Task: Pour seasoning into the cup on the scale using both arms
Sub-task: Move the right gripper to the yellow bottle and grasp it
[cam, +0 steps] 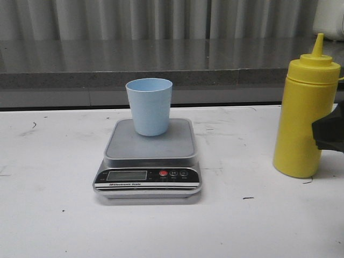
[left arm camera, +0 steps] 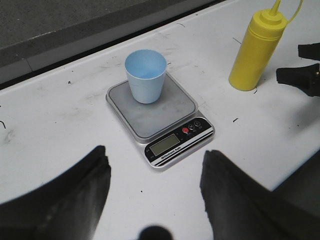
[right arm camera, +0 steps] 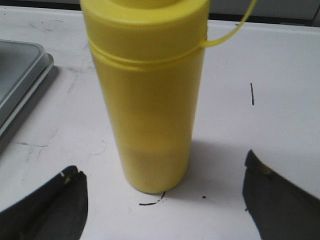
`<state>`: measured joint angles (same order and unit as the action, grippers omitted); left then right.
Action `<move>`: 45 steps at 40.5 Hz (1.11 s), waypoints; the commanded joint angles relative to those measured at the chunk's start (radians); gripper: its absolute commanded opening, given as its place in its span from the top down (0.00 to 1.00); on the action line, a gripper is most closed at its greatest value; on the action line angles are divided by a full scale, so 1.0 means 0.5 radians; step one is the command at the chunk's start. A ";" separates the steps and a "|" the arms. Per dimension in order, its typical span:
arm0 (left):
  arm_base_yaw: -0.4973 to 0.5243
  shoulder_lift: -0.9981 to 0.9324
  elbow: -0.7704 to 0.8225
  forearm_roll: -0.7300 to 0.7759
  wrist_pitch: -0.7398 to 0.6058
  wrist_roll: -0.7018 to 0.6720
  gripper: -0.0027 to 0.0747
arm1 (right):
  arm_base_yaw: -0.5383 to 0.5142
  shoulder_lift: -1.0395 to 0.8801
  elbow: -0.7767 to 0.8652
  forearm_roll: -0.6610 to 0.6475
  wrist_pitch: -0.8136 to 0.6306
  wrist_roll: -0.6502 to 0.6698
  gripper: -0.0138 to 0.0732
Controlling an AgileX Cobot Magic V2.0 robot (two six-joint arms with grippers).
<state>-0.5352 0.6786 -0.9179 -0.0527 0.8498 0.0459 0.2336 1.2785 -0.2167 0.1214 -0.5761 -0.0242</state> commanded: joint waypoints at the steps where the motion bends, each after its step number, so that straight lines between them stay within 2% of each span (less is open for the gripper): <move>1: -0.009 -0.003 -0.048 -0.012 -0.147 -0.013 0.45 | 0.002 0.133 -0.039 -0.014 -0.433 -0.008 0.10; 10: -0.009 -0.003 -0.048 -0.012 -0.147 -0.013 0.45 | 0.002 0.553 -0.039 -0.243 -1.156 0.027 0.10; 16: -0.009 -0.003 -0.048 -0.012 -0.147 -0.013 0.45 | 0.000 0.749 -0.067 -0.146 -1.413 0.027 0.10; 30: -0.009 -0.003 -0.048 -0.012 -0.147 -0.013 0.45 | 0.000 0.997 -0.324 -0.095 -1.420 0.035 0.10; 37: -0.009 -0.003 -0.048 -0.012 -0.147 -0.013 0.45 | -0.002 1.089 -0.429 -0.051 -1.417 0.210 0.10; 45: -0.009 -0.003 -0.048 -0.012 -0.147 -0.013 0.45 | -0.002 1.132 -0.473 -0.051 -1.418 0.221 0.13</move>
<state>-0.5352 0.6786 -0.9179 -0.0527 0.8498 0.0459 0.2350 1.8775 -0.4341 0.0945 -1.1356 0.0800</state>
